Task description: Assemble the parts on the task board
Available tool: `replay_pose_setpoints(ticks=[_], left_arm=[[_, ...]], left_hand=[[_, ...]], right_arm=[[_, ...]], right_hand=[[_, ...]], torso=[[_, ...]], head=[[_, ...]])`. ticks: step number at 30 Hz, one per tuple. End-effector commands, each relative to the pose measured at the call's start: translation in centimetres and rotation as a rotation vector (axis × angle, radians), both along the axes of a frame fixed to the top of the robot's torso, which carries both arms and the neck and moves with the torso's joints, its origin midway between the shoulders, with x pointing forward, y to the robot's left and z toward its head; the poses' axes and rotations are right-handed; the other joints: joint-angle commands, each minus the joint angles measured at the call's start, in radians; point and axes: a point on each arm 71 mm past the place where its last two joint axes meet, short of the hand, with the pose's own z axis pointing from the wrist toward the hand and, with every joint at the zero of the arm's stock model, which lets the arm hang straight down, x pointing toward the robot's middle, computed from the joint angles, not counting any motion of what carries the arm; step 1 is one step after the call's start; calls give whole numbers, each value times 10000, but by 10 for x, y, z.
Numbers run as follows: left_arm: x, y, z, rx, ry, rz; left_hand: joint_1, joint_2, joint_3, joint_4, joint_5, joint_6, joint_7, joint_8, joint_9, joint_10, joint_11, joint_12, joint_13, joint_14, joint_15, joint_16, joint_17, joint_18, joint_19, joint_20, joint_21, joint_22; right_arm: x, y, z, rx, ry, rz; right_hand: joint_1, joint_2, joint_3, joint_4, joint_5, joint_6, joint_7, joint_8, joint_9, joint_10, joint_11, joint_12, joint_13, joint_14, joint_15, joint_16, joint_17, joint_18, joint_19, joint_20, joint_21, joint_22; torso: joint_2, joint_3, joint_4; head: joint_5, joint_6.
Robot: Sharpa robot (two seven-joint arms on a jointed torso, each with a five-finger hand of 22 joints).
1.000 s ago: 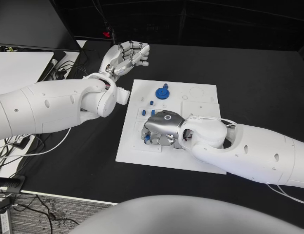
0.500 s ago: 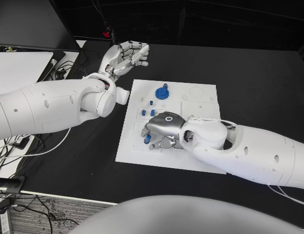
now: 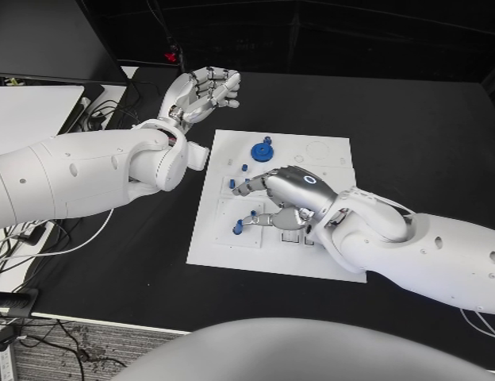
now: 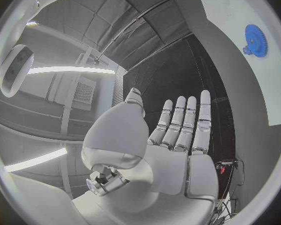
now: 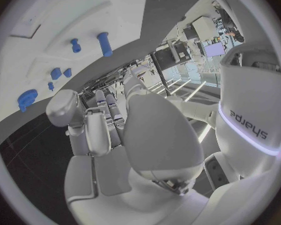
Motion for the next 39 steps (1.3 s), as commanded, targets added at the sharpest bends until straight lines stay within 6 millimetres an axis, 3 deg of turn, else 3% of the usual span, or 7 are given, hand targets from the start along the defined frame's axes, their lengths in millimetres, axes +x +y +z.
replay_pose_setpoints(ticks=[1, 11, 22, 24, 27, 30, 39], left_arm=[[0, 0, 3, -127, -368, -73], [3, -4, 1, -109, -322, -115], [4, -8, 0, -101, -312, -145], [4, -8, -1, -100, -302, -152], [4, -9, -2, -99, -286, -153], [4, -9, -3, -96, -269, -152], [4, -11, -4, -98, -235, -177]], left_hand=[[-13, 85, -48, -12, 57, -63, 1094, 37, -13, -38, -20, 54, -10, 5, -4, 61, -9, 28, 61, 19, 54, -11], [-3, 89, -55, -12, 62, -70, 1095, 40, -15, -43, -20, 59, -11, 3, -5, 70, -19, 29, 64, 19, 57, -14], [-3, 89, -55, -12, 62, -70, 1095, 40, -15, -43, -20, 59, -11, 3, -5, 70, -19, 29, 64, 19, 57, -14], [-3, 89, -55, -12, 62, -70, 1095, 40, -15, -43, -20, 59, -11, 3, -5, 70, -19, 29, 64, 19, 57, -14], [4, 91, -63, -11, 64, -78, 1096, 42, -17, -47, -18, 64, -12, 1, -5, 76, -28, 29, 65, 20, 58, -16], [4, 91, -63, -11, 64, -78, 1096, 42, -17, -47, -18, 64, -12, 1, -5, 76, -28, 29, 65, 20, 58, -16], [4, 91, -63, -11, 64, -78, 1096, 42, -17, -47, -18, 64, -12, 1, -5, 76, -28, 29, 65, 20, 58, -16]], right_arm=[[4, -23, 21, 3014, 1116, -936], [10, -94, 29, 3781, 5046, -2800], [-5, -158, 14, 2684, 6917, -4242], [-10, -167, 10, 2525, 7077, -4514], [-13, -177, 6, 2322, 7281, -4900], [-15, -183, 3, 1911, 7433, -5212], [-22, -189, -13, -65, 7849, -6136]], right_hand=[[4, 167, -8, -77, 119, 33, 17, 127, 36, -18, -19, 204, 31, 301, 32, 56, 14, 156, 27, 52, 9, -17], [-578, 489, -692, 6, 1398, -56, -66, 679, 137, 247, -122, 1136, 187, -103, -25, -260, -750, 422, -706, 20, -1263, -883], [-1062, 870, -1850, -23, 1563, -1280, -491, 1727, 353, 799, -651, 4866, 2354, -1542, -371, -1432, -3182, 821, -2288, -273, -3802, -2493], [-1275, 878, -2247, -41, 1642, -1521, -535, 2229, 490, 331, -814, 7501, 4225, -1653, -508, -1316, -3114, 726, -2356, -293, -3924, -2525], [-1708, 1423, -2529, -49, 1834, -1721, -643, 2999, 698, 2497, -840, 12276, 10037, -1235, -472, -560, -1841, 779, -2262, -422, -3829, -2392], [-2431, 1520, -3119, -19, 1988, -2012, -664, 4171, 1061, 5286, -839, 14250, 13895, 448, -410, 1270, 2557, 235, -747, -413, -660, -159], [-3692, 1437, -3452, 60, 2408, -2987, -451, 7158, 2109, 6335, -520, 14480, 15004, 1057, -117, 1651, 4102, -757, 1496, -79, 4164, 3073]], torso=[[-4, -14, -3], [-90, -67, 28], [-177, -154, -44], [-198, -163, -56], [-227, -173, -71], [-229, -176, -55], [-256, -214, -57]], head=[[-52, -1], [-334, -1], [-648, -1], [-797, -1], [-953, -1], [-1105, -1], [-1604, -1]])
